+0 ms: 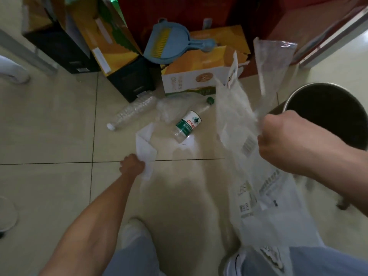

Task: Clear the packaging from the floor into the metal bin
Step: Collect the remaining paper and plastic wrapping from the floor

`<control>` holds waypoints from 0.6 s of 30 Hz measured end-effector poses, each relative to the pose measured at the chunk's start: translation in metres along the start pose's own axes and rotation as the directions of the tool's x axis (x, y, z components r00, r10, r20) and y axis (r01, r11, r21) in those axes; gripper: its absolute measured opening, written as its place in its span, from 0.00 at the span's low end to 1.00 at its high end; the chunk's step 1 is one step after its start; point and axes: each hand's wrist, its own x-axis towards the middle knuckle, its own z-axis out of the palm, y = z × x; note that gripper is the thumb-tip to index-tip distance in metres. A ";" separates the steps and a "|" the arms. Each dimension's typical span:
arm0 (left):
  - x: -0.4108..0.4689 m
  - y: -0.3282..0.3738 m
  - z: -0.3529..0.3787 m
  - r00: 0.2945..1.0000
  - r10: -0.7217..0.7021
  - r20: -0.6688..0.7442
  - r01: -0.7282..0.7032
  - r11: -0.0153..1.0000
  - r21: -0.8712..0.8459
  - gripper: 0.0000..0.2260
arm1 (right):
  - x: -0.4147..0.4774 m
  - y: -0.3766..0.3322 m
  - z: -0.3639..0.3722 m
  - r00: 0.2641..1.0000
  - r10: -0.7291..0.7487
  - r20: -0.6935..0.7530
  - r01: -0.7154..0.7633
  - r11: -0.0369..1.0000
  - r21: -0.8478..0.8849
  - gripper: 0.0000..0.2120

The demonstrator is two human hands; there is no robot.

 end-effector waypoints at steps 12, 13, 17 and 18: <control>-0.089 0.131 -0.140 0.921 0.338 0.194 -0.318 0.940 -0.125 0.15 | 0.013 -0.031 -0.035 0.998 -0.047 -0.029 0.052 0.982 0.180 0.11; -0.107 0.141 -0.147 0.919 0.338 0.202 -0.325 0.941 -0.098 0.12 | 0.012 -0.031 -0.036 0.999 -0.040 -0.016 0.043 0.976 0.215 0.12; -0.187 0.175 -0.157 0.883 0.429 0.191 -0.394 0.898 -0.196 0.04 | 0.007 -0.030 -0.043 0.999 -0.035 0.038 0.020 0.940 0.341 0.11; -0.208 0.179 -0.154 0.854 0.490 0.174 -0.437 0.858 -0.268 0.03 | 0.004 -0.030 -0.043 0.998 -0.036 0.047 0.015 0.927 0.375 0.11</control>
